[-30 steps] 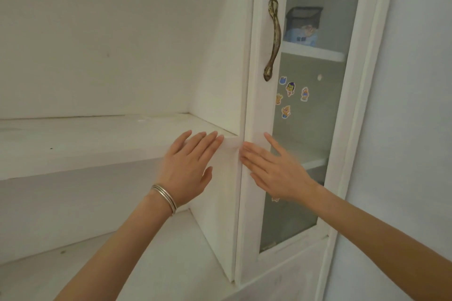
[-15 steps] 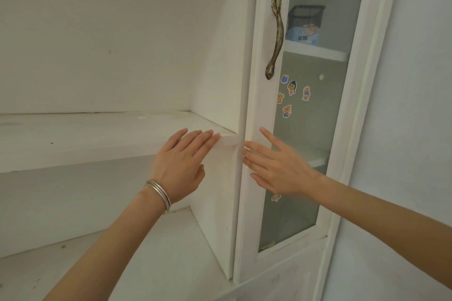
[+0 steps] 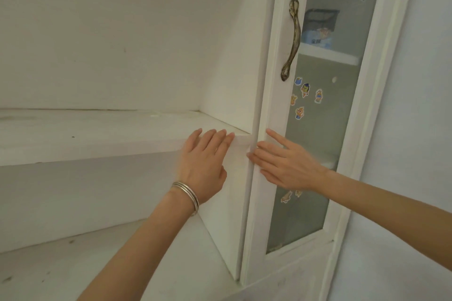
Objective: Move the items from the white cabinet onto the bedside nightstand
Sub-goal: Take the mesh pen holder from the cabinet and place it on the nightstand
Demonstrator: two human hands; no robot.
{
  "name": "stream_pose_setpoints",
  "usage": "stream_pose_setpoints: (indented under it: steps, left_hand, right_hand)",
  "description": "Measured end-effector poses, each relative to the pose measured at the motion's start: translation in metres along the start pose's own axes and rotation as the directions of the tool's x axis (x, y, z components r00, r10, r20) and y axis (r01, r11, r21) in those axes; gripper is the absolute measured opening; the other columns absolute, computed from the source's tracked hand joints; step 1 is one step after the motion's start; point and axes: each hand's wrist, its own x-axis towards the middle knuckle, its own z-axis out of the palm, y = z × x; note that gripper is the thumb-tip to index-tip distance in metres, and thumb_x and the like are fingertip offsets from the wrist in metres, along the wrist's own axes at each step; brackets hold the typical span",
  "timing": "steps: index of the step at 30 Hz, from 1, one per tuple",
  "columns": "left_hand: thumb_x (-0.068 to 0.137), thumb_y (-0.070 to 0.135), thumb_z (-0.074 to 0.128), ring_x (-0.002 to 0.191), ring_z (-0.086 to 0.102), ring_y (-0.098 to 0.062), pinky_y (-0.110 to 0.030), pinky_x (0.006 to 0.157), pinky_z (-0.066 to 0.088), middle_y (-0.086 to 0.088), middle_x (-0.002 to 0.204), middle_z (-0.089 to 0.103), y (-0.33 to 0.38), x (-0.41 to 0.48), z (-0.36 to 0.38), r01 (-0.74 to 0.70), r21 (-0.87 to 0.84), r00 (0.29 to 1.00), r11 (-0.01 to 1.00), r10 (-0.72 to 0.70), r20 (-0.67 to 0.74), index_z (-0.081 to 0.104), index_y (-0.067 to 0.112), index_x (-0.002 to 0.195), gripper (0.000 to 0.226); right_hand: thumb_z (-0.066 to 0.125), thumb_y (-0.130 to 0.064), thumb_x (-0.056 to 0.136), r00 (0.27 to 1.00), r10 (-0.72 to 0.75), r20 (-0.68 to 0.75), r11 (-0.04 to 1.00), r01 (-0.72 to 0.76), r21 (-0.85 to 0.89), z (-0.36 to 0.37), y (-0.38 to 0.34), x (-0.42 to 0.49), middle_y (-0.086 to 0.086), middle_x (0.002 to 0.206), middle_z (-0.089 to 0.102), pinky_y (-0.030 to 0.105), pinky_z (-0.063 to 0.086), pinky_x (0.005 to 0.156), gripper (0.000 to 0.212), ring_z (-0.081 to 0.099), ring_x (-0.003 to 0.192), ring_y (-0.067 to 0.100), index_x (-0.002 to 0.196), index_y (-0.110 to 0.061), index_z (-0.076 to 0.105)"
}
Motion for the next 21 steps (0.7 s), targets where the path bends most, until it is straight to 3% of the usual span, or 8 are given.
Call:
stream_pose_setpoints:
  steps: [3,7,13,21]
  left_hand:
    - [0.063,0.022,0.071,0.122,0.048,-0.031,-0.048,0.108,0.022,-0.013,0.130,0.055,0.008,-0.004,0.004,0.022,0.041,1.000,0.999,-0.021,-0.005,0.052,0.004,0.132,0.073]
    - [0.064,0.020,0.068,0.126,0.044,-0.027,-0.045,0.111,0.020,-0.009,0.134,0.053,0.002,-0.006,0.011,0.020,0.021,0.999,1.000,-0.019,-0.038,0.048,0.008,0.135,0.075]
    - [0.062,0.023,0.068,0.121,0.047,-0.024,-0.039,0.106,0.023,-0.004,0.133,0.053,-0.004,-0.004,0.005,0.011,-0.034,1.000,0.999,-0.011,-0.012,0.049,0.013,0.135,0.076]
    - [0.061,0.021,0.070,0.118,0.051,-0.024,-0.038,0.103,0.026,-0.004,0.132,0.054,-0.006,-0.004,-0.003,-0.003,-0.048,1.000,0.999,0.004,0.018,0.050,0.012,0.134,0.076]
  right_hand:
    - [0.047,-0.028,0.092,0.999,-0.034,-0.010,0.999,0.034,-0.003,0.003,0.004,-0.001,0.008,0.110,0.063,0.052,0.019,0.112,0.037,0.052,0.110,0.027,0.116,-0.004,0.062]
    - [0.045,-0.027,0.093,1.000,0.000,0.006,1.000,0.000,0.025,0.002,0.002,-0.004,0.010,0.112,0.064,0.052,0.020,0.112,0.035,0.047,0.124,0.030,0.108,-0.003,0.065]
    - [0.043,-0.029,0.094,0.999,0.019,0.027,0.998,-0.021,0.067,-0.003,0.001,0.007,0.007,0.093,0.063,0.050,0.020,0.113,0.034,0.054,0.105,0.028,0.091,-0.004,0.065]
    - [0.042,-0.026,0.093,0.997,-0.047,0.058,0.997,0.043,0.061,-0.003,0.006,0.016,0.006,0.087,0.058,0.054,0.022,0.111,0.025,0.053,0.094,0.027,0.085,-0.008,0.058]
